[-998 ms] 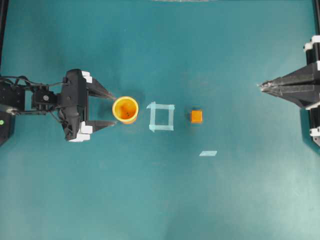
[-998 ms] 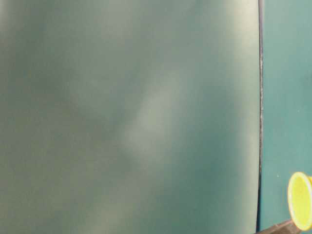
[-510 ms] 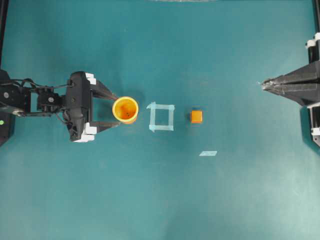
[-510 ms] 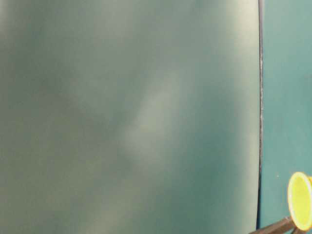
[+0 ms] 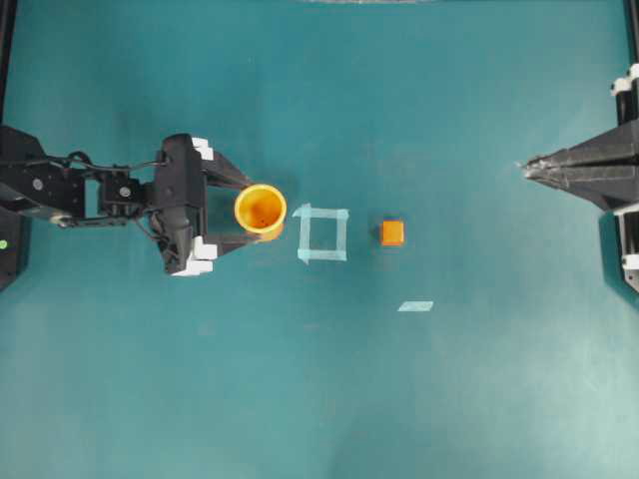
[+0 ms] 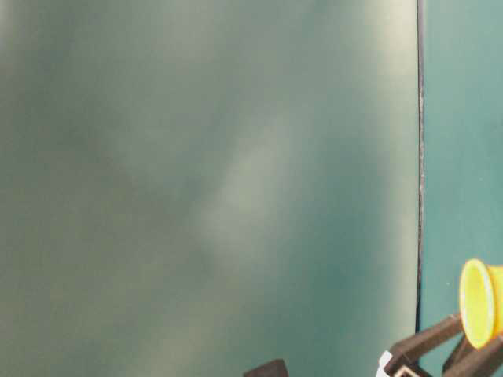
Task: Move the cup forward with left arm.
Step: 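Close the left gripper around the orange cup's sides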
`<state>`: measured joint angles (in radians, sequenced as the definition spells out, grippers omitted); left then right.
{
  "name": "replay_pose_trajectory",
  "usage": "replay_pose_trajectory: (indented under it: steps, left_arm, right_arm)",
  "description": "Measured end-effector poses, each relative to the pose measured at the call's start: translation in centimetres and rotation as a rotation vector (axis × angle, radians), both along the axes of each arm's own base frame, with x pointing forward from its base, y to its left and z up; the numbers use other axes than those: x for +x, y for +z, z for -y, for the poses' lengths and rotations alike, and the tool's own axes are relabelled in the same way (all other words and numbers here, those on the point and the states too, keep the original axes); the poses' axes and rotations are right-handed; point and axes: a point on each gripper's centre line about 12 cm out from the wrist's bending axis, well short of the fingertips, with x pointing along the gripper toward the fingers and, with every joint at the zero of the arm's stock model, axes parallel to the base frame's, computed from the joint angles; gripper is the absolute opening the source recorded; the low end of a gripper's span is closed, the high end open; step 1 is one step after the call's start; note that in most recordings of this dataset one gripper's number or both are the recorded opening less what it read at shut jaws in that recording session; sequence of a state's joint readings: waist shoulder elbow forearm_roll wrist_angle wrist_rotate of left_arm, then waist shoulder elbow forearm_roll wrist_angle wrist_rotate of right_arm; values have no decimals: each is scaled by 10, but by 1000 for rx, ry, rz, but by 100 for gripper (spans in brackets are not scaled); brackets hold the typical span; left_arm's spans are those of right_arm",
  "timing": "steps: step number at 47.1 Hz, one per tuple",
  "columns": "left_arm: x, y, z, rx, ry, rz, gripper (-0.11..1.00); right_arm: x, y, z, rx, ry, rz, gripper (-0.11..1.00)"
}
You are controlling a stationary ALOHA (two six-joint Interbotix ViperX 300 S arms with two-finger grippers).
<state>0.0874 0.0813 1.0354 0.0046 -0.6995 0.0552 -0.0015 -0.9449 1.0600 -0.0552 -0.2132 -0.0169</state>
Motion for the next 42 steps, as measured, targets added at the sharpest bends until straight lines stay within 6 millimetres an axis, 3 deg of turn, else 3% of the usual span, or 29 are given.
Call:
replay_pose_trajectory:
  steps: [12,22,31,42]
  left_arm:
    - [10,-4,0,0,-3,-3,79]
    - [11,-6,2,-1,-9,-6,69]
    - [11,-6,4,0,-17,-8,68]
    - [9,5,17,1,-52,21,68]
  right_arm:
    - [0,0,0,-2,0,0,-1]
    - [0,0,0,-2,0,0,-1]
    - [0,0,0,-2,0,-2,-1]
    - [0,-1,0,-2,0,-5,-1]
